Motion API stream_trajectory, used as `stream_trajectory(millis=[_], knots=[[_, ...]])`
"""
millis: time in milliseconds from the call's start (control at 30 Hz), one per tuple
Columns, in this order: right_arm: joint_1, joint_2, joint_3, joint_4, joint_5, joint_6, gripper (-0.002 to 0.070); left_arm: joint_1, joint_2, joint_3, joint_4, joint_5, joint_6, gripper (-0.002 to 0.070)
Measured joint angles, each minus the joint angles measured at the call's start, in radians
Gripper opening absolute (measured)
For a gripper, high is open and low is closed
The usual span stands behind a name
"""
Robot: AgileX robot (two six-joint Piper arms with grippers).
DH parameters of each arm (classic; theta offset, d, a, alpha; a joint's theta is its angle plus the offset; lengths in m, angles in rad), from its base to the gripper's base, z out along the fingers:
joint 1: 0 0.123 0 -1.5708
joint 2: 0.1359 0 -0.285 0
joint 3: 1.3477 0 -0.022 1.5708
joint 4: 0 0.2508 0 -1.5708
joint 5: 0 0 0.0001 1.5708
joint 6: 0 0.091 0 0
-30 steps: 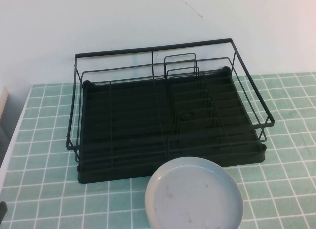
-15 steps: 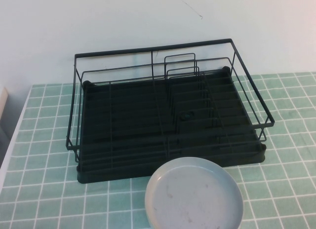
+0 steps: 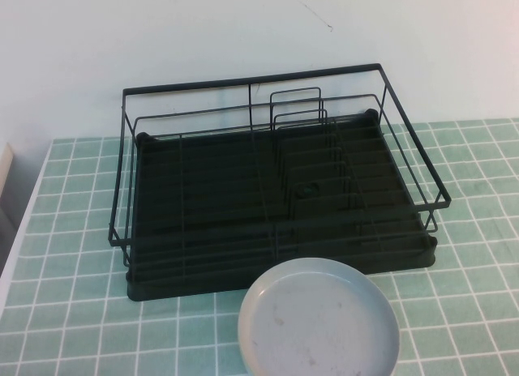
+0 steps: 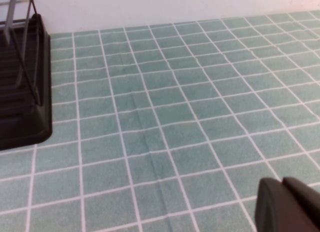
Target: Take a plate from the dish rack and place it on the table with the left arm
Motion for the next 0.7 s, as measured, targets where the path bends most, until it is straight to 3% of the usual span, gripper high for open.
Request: stream_trajectory(millis=[700], knots=[[0.000,0.000,0.000,0.000,0.000,0.000,-0.0002,0.000,0.000,0.000,-0.009,0.003,0.000,-0.0002]])
